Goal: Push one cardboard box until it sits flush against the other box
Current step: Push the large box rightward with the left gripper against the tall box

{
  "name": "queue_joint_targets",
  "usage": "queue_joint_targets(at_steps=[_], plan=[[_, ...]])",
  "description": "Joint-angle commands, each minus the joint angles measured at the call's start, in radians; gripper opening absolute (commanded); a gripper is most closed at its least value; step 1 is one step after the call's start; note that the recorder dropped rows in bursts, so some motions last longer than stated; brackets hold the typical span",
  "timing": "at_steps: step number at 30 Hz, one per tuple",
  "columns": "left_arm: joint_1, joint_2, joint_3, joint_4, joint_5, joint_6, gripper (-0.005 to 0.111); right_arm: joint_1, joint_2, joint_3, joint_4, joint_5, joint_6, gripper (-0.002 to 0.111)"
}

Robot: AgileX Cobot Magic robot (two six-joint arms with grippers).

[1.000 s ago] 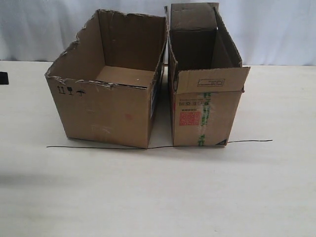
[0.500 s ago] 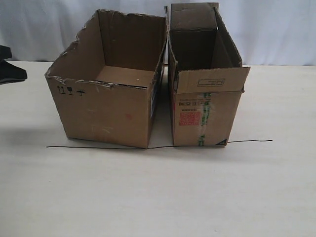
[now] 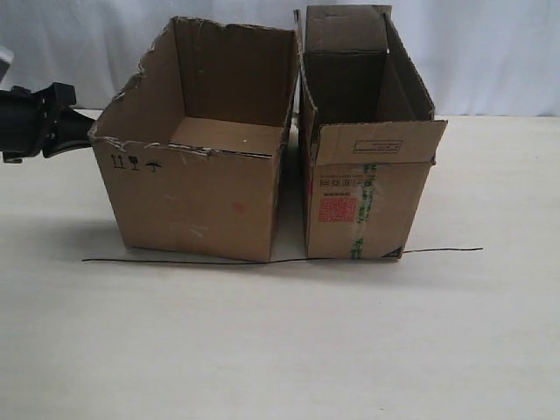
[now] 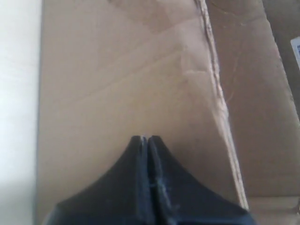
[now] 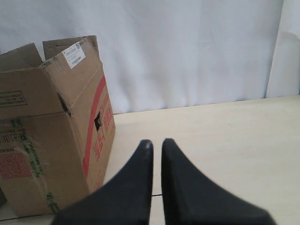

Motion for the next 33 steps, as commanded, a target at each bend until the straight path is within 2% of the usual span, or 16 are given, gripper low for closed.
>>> queue_joint_targets(at_steps=[1, 25, 33], plan=[[-0.051, 0.000, -0.007, -0.046, 0.013, -0.006, 0.000, -0.002, -0.004, 0.005, 0.002, 0.004, 0.002, 0.005], [-0.052, 0.000, -0.007, -0.096, 0.105, -0.067, 0.000, -0.002, -0.004, 0.005, 0.002, 0.004, 0.001, 0.005], [-0.047, 0.000, -0.007, -0.087, 0.095, -0.066, 0.000, -0.002, -0.004, 0.005, 0.002, 0.004, 0.001, 0.005]])
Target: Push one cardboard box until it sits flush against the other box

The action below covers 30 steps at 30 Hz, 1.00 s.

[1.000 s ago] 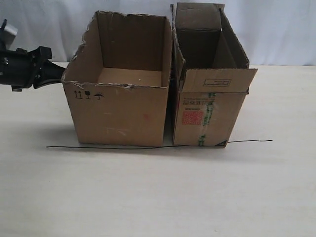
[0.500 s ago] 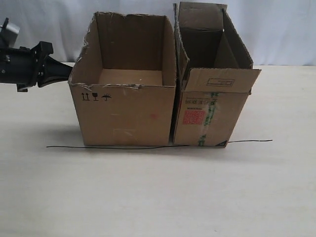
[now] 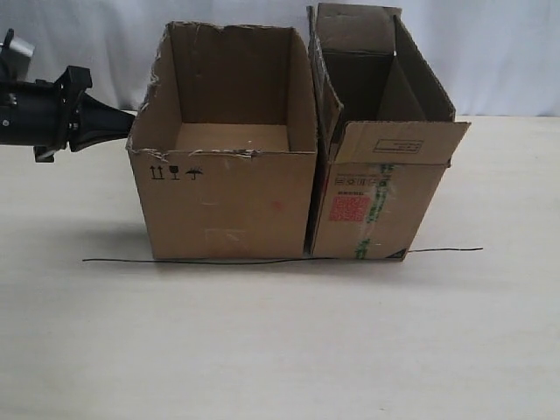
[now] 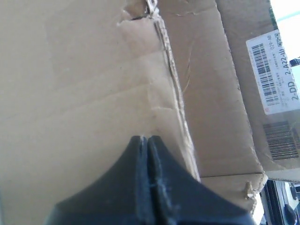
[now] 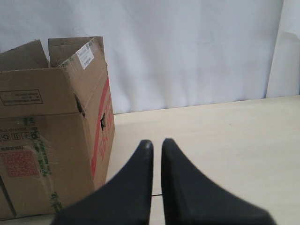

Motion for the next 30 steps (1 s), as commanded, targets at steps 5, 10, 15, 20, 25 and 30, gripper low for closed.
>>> queue_joint_targets(at_steps=[5, 10, 15, 20, 25, 30], plan=[[0.081, -0.033, -0.009, -0.006, 0.026, 0.002, 0.000, -0.002, -0.004, 0.005, 0.002, 0.004, 0.001, 0.005], [0.196, -0.145, -0.009, 0.059, 0.046, 0.009, 0.000, -0.002, -0.004, 0.005, 0.002, 0.004, 0.001, 0.005], [0.245, -0.365, 0.030, 0.300, -0.051, 0.005, 0.000, -0.002, -0.004, 0.005, 0.002, 0.004, -0.001, 0.005], [0.243, -0.683, 0.229, 0.270, -0.207, 0.044, 0.000, -0.002, -0.004, 0.005, 0.002, 0.004, -0.001, 0.005], [0.163, -1.043, 0.426, 0.251, -0.372, 0.112, 0.000, -0.002, -0.004, 0.005, 0.002, 0.004, -0.001, 0.005], [-0.040, -1.273, 0.514, 0.317, -0.407, -0.029, 0.000, -0.002, -0.004, 0.005, 0.002, 0.004, -0.001, 0.005]])
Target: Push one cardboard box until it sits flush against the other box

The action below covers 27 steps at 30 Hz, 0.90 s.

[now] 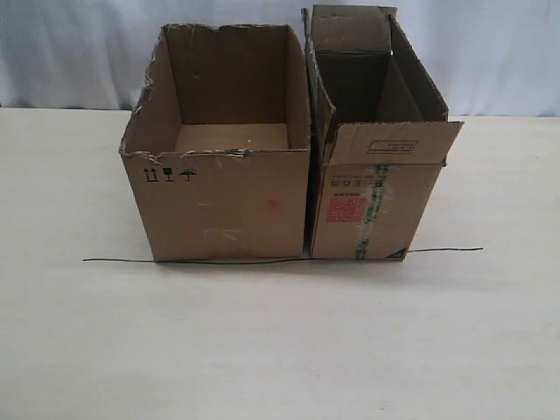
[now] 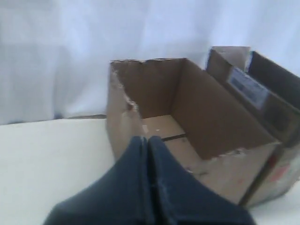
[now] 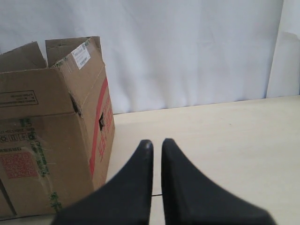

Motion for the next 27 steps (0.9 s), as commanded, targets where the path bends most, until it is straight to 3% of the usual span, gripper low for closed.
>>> queue_joint_targets(at_steps=[1, 5, 9, 15, 20, 27], plan=[[-0.152, -0.191, 0.069, 0.034, -0.069, -0.139, 0.000, -0.002, -0.004, 0.005, 0.002, 0.004, -0.001, 0.005], [-0.181, -0.335, 0.072, 0.034, -0.140, -0.154, 0.000, -0.002, -0.004, 0.005, 0.002, 0.004, 0.001, 0.005], [-0.181, -0.411, 0.072, 0.060, -0.084, -0.154, 0.000, -0.002, -0.004, 0.005, 0.002, 0.004, 0.001, 0.005], [-0.181, -0.428, 0.072, 0.057, 0.036, -0.151, 0.000, -0.002, -0.004, 0.005, 0.002, 0.004, 0.001, 0.005], [-0.181, -0.428, 0.072, -0.035, 0.036, -0.160, 0.000, -0.002, -0.004, 0.005, 0.002, 0.004, 0.001, 0.005], [-0.181, -0.428, 0.072, -0.057, -0.064, -0.161, 0.000, -0.002, -0.004, 0.005, 0.002, 0.004, -0.001, 0.005]])
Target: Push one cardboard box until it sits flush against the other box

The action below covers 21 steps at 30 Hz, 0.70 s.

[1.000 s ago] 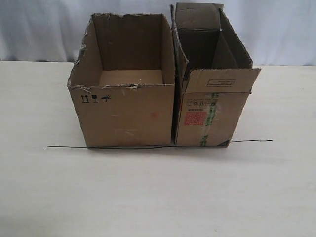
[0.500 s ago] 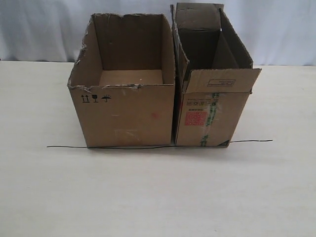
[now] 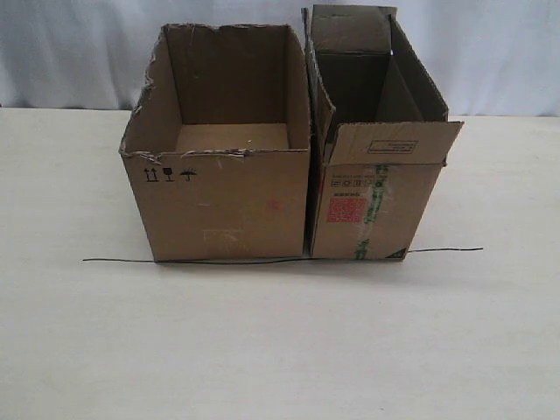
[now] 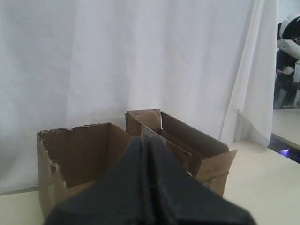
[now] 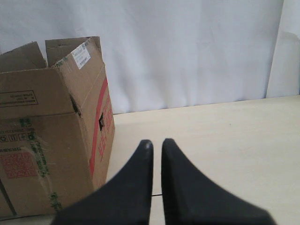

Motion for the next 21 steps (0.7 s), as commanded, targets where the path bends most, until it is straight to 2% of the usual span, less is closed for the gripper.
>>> queue_joint_targets(at_steps=[1, 7, 11, 13, 15, 19, 21], plan=[[-0.006, -0.003, 0.007, -0.026, -0.056, -0.010, 0.000, -0.002, -0.004, 0.005, 0.002, 0.004, -0.001, 0.005], [-0.003, -0.006, 0.015, -0.026, -0.069, -0.008, 0.000, -0.002, -0.004, 0.005, 0.002, 0.004, -0.001, 0.005], [0.039, -0.061, 0.038, -0.023, -0.104, -0.011, 0.000, -0.002, -0.004, 0.005, 0.002, 0.004, -0.001, 0.005], [0.067, -0.094, 0.084, 0.018, -0.157, -0.065, 0.000, -0.002, -0.004, 0.005, 0.002, 0.004, -0.001, 0.005], [0.093, -0.120, 0.137, 0.225, -0.172, -0.265, 0.000, -0.002, -0.004, 0.005, 0.002, 0.004, -0.001, 0.005], [0.116, -0.148, 0.225, 0.757, -0.174, -0.867, 0.000, -0.002, -0.004, 0.005, 0.002, 0.004, -0.001, 0.005], [0.116, -0.159, 0.271, 0.953, -0.228, -1.093, 0.000, -0.002, -0.004, 0.005, 0.002, 0.004, 0.002, 0.005]])
